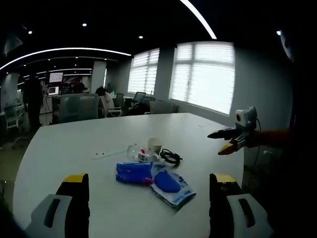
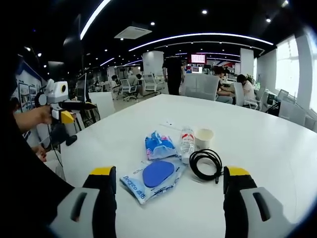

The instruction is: Arrange the tabletop items into an orderly group along one side of the table until the central work area is clear of visible clutter.

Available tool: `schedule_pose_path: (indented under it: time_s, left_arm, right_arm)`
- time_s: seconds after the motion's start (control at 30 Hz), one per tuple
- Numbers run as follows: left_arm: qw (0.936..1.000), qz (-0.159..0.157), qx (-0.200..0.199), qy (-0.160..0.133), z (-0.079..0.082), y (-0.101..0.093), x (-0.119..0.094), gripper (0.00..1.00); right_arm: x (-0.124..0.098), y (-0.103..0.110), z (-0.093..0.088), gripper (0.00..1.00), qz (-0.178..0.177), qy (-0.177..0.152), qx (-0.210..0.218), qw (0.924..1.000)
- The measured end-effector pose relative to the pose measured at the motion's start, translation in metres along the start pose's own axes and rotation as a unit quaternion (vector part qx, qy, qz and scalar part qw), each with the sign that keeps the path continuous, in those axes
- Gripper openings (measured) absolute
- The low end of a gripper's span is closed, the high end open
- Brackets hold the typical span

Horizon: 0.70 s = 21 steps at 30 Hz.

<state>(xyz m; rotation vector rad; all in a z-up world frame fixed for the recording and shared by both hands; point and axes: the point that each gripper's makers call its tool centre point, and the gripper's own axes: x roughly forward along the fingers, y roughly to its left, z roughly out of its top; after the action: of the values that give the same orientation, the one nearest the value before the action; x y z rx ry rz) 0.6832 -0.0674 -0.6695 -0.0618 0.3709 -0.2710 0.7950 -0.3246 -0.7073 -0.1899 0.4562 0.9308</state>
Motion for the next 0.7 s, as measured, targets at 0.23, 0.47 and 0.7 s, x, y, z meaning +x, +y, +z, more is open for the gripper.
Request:
schedule_pose_path:
  time_s: [0.23, 0.47, 0.7]
  left_arm:
    - [1.0, 0.0, 0.002, -0.001, 0.001, 0.0005, -0.0019, 1.0]
    - [1.0, -0.003, 0.001, -0.001, 0.0001, 0.0009, -0.0022, 0.99]
    - [1.0, -0.003, 0.0, -0.004, 0.0011, 0.0079, -0.0019, 0.96]
  right_arm:
    - [0.0015, 0.0052, 0.0023, 0.82, 0.006, 0.003, -0.003, 1.0]
    - [0.0023, 0.0024, 0.0049, 0.77, 0.003, 0.0, -0.006, 1.0]
    - [0.0051, 0.0041, 0.0075, 0.71, 0.001, 0.0, -0.008, 1.0]
